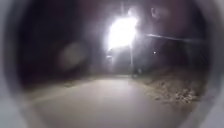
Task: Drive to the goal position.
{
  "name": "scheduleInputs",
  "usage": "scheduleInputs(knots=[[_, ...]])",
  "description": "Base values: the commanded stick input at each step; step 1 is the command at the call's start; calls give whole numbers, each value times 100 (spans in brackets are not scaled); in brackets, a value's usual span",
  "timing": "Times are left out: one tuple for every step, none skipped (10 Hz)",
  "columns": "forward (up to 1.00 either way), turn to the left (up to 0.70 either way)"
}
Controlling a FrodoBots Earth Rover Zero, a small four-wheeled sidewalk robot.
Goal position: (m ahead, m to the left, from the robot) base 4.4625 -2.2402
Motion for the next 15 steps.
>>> scheduleInputs(knots=[[100, 0], [100, 0], [100, 0], [100, 0], [100, 0], [100, 0], [100, 0], [100, 0], [100, 0], [100, 0], [100, 0], [100, 0], [100, 0], [100, 0], [100, 0]])
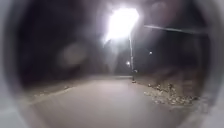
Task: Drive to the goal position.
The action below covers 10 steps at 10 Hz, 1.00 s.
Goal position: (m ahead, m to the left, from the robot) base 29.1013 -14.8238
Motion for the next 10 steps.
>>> scheduleInputs(knots=[[100, 0], [100, 0], [100, 0], [100, 0], [100, 0], [100, 0], [100, 0], [100, 0], [100, 0], [100, 0]])
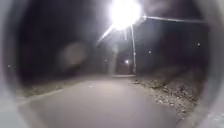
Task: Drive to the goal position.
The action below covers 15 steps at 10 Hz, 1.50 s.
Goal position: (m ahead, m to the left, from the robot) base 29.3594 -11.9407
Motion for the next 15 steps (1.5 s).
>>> scheduleInputs(knots=[[100, 0], [100, 0], [100, 0], [100, 0], [100, 0], [100, 0], [100, 0], [100, 0], [100, 0], [100, 0], [100, 0], [100, 0], [100, 0], [100, 0], [100, 0]])
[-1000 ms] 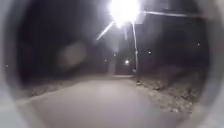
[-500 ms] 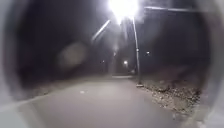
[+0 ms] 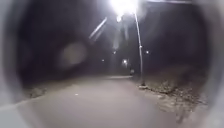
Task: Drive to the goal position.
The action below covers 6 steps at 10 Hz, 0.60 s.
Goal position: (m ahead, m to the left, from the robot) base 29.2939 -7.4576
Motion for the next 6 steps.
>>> scheduleInputs(knots=[[100, 0], [100, 0], [100, 0], [100, 0], [100, 0], [100, 0]])
